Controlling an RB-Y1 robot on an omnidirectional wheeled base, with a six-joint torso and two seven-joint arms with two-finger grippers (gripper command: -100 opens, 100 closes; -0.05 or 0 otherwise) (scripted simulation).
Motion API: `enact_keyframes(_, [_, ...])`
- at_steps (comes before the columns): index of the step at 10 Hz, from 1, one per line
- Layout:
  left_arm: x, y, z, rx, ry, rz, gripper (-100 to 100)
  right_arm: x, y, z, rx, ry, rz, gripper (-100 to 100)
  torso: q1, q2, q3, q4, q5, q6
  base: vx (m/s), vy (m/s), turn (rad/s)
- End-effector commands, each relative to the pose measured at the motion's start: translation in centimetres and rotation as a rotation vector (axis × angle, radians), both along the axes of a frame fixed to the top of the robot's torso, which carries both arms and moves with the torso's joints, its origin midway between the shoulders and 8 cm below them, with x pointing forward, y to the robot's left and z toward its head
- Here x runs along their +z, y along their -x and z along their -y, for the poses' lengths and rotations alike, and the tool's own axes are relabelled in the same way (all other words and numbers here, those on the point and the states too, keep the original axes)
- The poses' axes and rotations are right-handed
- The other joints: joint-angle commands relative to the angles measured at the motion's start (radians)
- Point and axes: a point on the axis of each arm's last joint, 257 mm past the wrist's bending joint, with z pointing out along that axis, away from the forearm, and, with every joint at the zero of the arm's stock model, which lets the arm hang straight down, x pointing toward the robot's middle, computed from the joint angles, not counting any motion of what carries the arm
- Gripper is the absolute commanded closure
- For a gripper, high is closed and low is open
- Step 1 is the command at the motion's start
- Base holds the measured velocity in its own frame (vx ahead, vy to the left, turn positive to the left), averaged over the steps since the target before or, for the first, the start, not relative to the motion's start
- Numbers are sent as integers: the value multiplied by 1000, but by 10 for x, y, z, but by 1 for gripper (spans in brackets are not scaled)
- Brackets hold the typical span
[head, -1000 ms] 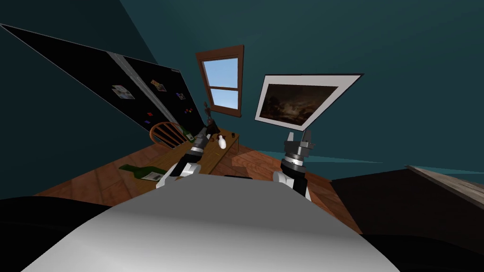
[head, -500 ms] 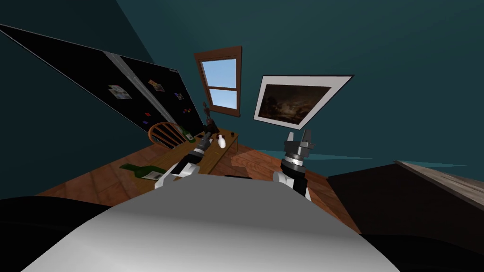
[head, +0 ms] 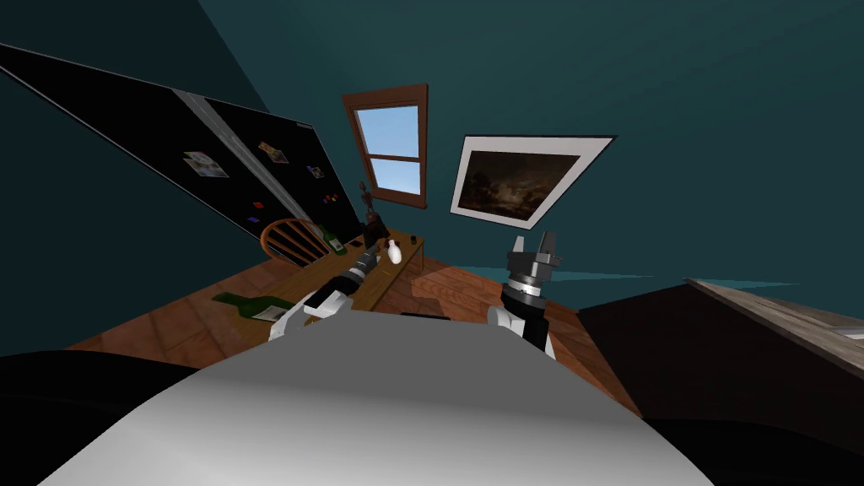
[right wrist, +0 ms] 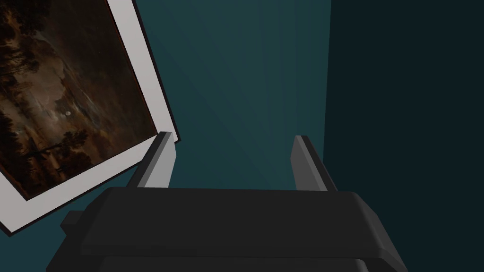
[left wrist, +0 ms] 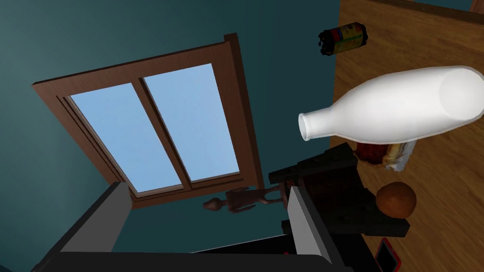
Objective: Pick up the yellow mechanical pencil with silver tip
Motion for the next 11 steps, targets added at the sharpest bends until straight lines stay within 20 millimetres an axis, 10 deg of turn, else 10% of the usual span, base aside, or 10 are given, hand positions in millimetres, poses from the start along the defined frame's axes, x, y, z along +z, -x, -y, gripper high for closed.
enact_keyframes(1, [-16,1,-5,-1,-6,-55,-100,0,0,0,0,0,0,0,0,0,0,0,0,0,-24,-3,-40])
enact_keyframes(11, [-127,37,-35,-11,-40,-459,-100,0,0,0,0,0,0,0,0,-3,-2,-1,0,0,-1,-1,-51])
